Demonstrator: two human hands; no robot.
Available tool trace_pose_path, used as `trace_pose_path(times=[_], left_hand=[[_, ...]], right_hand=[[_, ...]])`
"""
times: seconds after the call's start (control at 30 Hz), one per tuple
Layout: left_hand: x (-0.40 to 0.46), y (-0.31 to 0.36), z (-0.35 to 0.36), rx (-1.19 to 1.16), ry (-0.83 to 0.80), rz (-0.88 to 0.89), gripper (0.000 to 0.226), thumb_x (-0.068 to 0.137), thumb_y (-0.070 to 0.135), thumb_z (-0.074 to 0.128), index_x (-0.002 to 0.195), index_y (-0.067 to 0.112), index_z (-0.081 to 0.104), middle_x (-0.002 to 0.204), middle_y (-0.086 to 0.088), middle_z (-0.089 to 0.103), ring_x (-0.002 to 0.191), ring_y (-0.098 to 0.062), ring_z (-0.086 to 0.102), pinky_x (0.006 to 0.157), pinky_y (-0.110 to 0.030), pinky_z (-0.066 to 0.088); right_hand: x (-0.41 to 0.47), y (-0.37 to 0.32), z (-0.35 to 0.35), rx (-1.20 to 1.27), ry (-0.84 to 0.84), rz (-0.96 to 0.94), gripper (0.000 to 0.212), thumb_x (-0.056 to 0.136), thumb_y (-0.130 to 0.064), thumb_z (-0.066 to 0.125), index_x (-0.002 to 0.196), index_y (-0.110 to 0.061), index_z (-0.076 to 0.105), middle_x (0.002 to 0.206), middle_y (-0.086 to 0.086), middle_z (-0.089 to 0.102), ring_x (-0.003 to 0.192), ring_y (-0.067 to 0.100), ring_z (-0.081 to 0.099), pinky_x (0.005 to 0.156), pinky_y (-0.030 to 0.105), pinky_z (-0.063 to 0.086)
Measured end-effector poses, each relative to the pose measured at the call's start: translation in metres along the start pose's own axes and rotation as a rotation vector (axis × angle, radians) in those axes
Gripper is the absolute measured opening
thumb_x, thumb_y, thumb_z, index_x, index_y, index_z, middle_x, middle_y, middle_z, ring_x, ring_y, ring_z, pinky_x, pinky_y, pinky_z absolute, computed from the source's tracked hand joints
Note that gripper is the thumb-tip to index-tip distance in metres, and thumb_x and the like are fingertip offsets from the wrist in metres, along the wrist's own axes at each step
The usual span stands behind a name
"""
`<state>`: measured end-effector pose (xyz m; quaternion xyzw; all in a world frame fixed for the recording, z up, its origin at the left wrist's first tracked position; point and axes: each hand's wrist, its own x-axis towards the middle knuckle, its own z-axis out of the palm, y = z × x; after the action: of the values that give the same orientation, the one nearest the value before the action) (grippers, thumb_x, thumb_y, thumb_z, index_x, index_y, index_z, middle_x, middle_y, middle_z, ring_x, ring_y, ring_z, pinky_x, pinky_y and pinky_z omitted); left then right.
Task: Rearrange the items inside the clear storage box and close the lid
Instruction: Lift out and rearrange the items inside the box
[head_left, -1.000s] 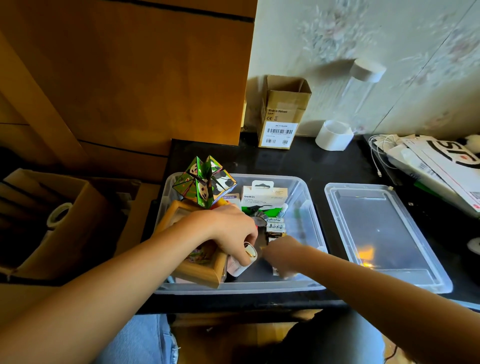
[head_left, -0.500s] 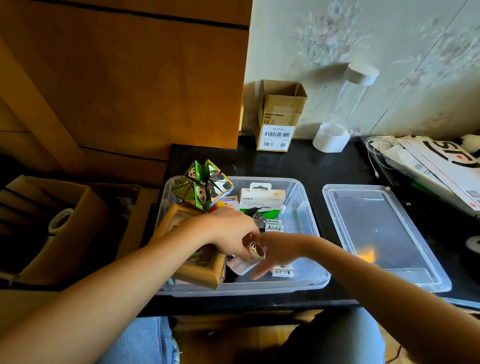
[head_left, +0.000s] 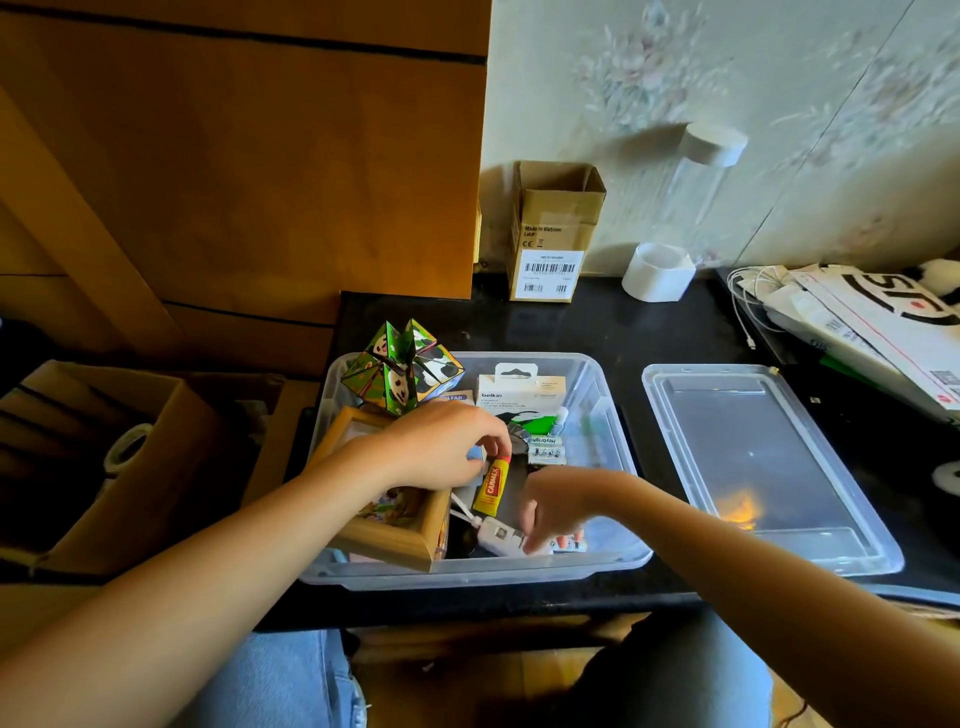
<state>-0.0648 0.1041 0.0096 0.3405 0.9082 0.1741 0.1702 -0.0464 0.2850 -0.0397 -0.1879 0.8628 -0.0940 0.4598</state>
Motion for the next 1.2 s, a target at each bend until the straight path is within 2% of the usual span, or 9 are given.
trace_pose_path(times=[0.13, 0.2, 0.33, 0.43, 0.6, 0.73, 0.97, 1.1, 1.2], left_hand=[[-0.014, -0.003, 0.0, -0.08, 0.148, 0.039, 0.026, 0.088, 0.011, 0.053, 0.101, 0.027, 0.068, 0.099, 0.013, 0.057, 0.089, -0.004, 0.051, 0.084, -0.03, 0.045], [-0.023, -0.003, 0.0, -0.124, 0.246, 0.07, 0.024, 0.088, 0.008, 0.052, 0.095, 0.024, 0.069, 0.098, 0.01, 0.06, 0.089, -0.011, 0.057, 0.082, -0.038, 0.047], [-0.04, -0.002, -0.006, -0.079, 0.556, 0.126, 0.018, 0.083, 0.002, 0.061, 0.081, 0.017, 0.07, 0.093, 0.006, 0.064, 0.091, -0.012, 0.059, 0.081, -0.036, 0.049], [-0.044, -0.008, -0.012, 0.089, 0.829, -0.021, 0.016, 0.074, 0.01, 0.074, 0.089, 0.016, 0.07, 0.108, -0.004, 0.061, 0.101, -0.025, 0.056, 0.085, -0.037, 0.042], [-0.036, -0.027, -0.017, 0.064, 0.587, -0.525, 0.077, 0.072, 0.058, 0.069, 0.137, 0.031, 0.037, 0.15, -0.01, 0.024, 0.135, -0.032, 0.026, 0.104, -0.049, 0.029], [-0.026, -0.034, -0.011, -0.014, 0.423, -0.637, 0.082, 0.074, 0.059, 0.066, 0.141, 0.032, 0.026, 0.145, -0.008, 0.029, 0.131, -0.031, 0.034, 0.099, -0.046, 0.035], [-0.034, -0.034, -0.01, -0.15, 0.584, -0.45, 0.078, 0.07, 0.036, 0.077, 0.137, 0.031, 0.037, 0.127, -0.007, 0.039, 0.12, -0.028, 0.037, 0.091, -0.031, 0.036], [-0.035, -0.028, -0.016, -0.121, 0.645, -0.307, 0.081, 0.068, 0.038, 0.08, 0.137, 0.031, 0.038, 0.13, -0.003, 0.039, 0.121, -0.024, 0.037, 0.097, -0.039, 0.041], [-0.028, -0.014, -0.017, -0.079, 0.709, -0.21, 0.084, 0.068, 0.034, 0.08, 0.139, 0.031, 0.037, 0.134, 0.0, 0.038, 0.124, -0.02, 0.035, 0.09, -0.027, 0.034]], right_hand=[[0.004, -0.007, -0.007, 0.051, 0.199, 0.019, 0.024, 0.091, -0.027, 0.058, 0.106, -0.012, 0.068, 0.101, 0.005, 0.072, 0.084, 0.016, 0.068, 0.083, 0.028, 0.053], [0.007, -0.013, -0.012, 0.104, 0.282, 0.046, 0.022, 0.092, -0.018, 0.055, 0.109, -0.011, 0.067, 0.101, 0.005, 0.072, 0.082, 0.016, 0.068, 0.075, 0.026, 0.054], [0.013, -0.023, -0.021, 0.439, 0.413, 0.079, 0.023, 0.097, -0.01, 0.044, 0.107, -0.004, 0.064, 0.082, 0.002, 0.067, 0.06, 0.012, 0.061, 0.048, 0.017, 0.049], [0.01, -0.029, -0.026, 0.71, 0.514, 0.074, 0.026, 0.098, -0.008, 0.036, 0.099, -0.003, 0.061, 0.073, 0.003, 0.064, 0.052, 0.012, 0.056, 0.039, 0.017, 0.046], [0.003, -0.038, -0.034, 1.027, 0.603, -0.12, 0.025, 0.098, -0.003, 0.033, 0.099, -0.003, 0.058, 0.077, 0.008, 0.065, 0.052, 0.013, 0.06, 0.047, 0.023, 0.051], [0.002, -0.049, -0.047, 1.218, 0.605, -0.14, 0.029, 0.1, -0.028, 0.04, 0.103, -0.007, 0.06, 0.087, 0.005, 0.067, 0.059, 0.012, 0.066, 0.049, 0.023, 0.055], [0.006, -0.066, -0.069, 1.175, 0.498, -0.103, 0.027, 0.086, -0.037, 0.063, 0.093, -0.011, 0.062, 0.092, 0.007, 0.068, 0.073, 0.016, 0.067, 0.072, 0.029, 0.059], [-0.005, -0.066, -0.073, 1.263, 0.535, -0.223, 0.022, 0.084, -0.032, 0.067, 0.095, -0.013, 0.064, 0.083, 0.001, 0.07, 0.066, 0.005, 0.067, 0.055, 0.018, 0.052], [-0.014, -0.062, -0.073, 1.338, 0.5, -0.3, 0.02, 0.085, -0.027, 0.067, 0.097, -0.011, 0.063, 0.084, 0.004, 0.071, 0.073, 0.012, 0.069, 0.062, 0.024, 0.056]])
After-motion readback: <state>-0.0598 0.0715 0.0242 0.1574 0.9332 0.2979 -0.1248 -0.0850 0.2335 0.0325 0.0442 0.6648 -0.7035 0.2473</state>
